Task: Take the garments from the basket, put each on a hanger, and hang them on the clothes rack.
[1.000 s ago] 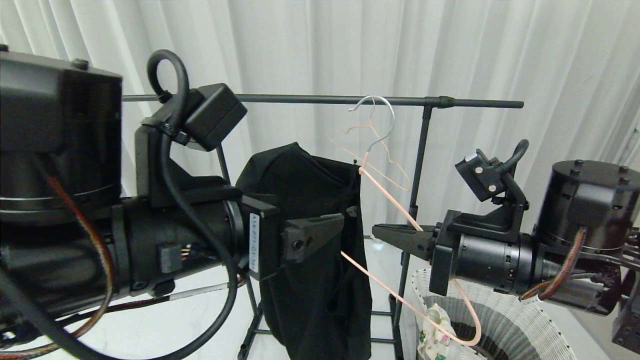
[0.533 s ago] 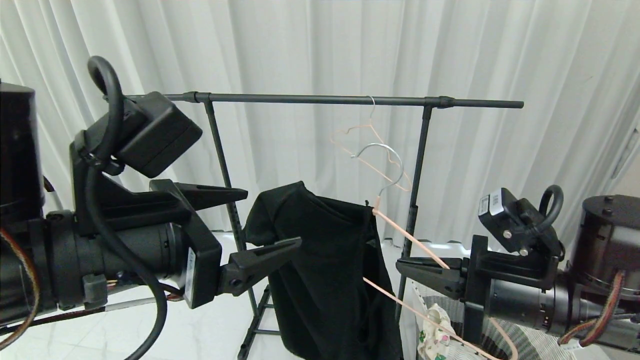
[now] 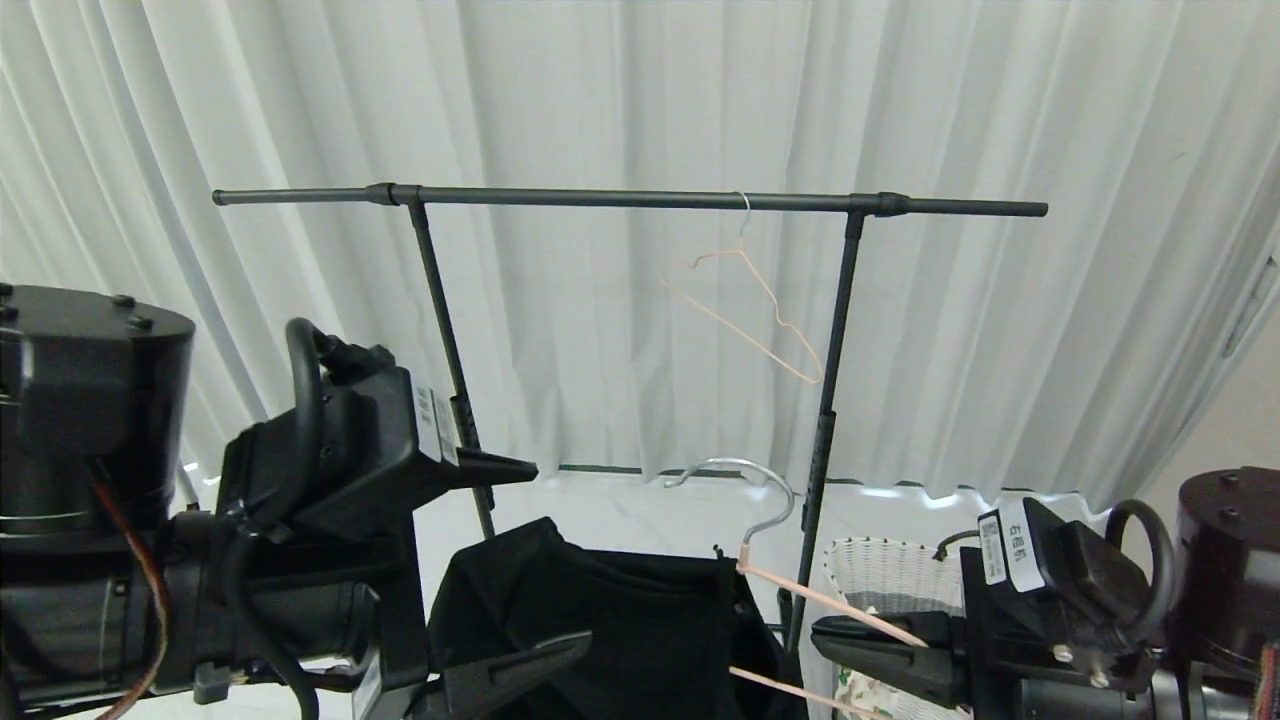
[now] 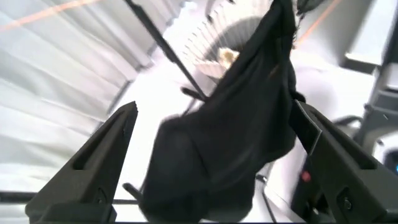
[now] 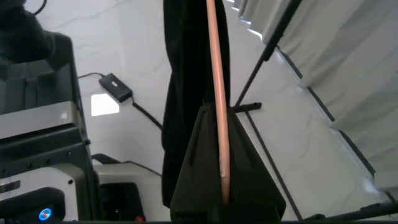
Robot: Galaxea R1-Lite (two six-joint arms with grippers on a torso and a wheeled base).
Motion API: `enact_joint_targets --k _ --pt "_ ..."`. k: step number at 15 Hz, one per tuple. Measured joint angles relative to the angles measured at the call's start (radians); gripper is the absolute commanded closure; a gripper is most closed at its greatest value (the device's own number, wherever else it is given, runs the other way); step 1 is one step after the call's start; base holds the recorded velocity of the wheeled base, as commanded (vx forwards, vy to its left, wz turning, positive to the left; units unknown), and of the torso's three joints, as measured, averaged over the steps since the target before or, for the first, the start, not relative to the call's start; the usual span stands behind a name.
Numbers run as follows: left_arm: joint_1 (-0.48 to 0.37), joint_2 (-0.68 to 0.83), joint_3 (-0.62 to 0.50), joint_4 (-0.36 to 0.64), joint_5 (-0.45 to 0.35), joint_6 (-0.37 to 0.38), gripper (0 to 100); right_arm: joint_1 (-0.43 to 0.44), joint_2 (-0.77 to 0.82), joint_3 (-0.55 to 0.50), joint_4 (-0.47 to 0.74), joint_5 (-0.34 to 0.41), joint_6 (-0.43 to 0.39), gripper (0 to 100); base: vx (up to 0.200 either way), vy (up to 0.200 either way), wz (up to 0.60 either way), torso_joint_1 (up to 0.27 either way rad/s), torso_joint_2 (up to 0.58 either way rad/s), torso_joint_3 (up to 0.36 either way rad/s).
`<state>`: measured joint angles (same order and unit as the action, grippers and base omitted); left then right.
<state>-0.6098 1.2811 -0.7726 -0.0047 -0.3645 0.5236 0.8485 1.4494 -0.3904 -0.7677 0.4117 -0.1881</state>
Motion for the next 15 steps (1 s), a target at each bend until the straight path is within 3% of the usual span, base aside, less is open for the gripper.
enact_joint_targets --k 8,9,15 --pt "-0.032 0.08 0.071 0.001 -0.031 0.032 0 0.086 -0.012 -0.004 -0.001 -0.005 -0.001 100 0.0 0.0 0.0 0.0 0.0 0.0" --pt "-0.031 0.086 0.072 0.0 -0.031 0.03 100 0.092 -0.014 -0.007 0.0 -0.006 -0.001 100 0.0 0.0 0.0 0.0 0.0 0.0" --pt "-0.031 0.096 0.074 0.0 -0.027 0.011 100 0.105 -0.022 -0.022 0.0 -0.009 -0.001 100 0.0 0.0 0.0 0.0 0.0 0.0"
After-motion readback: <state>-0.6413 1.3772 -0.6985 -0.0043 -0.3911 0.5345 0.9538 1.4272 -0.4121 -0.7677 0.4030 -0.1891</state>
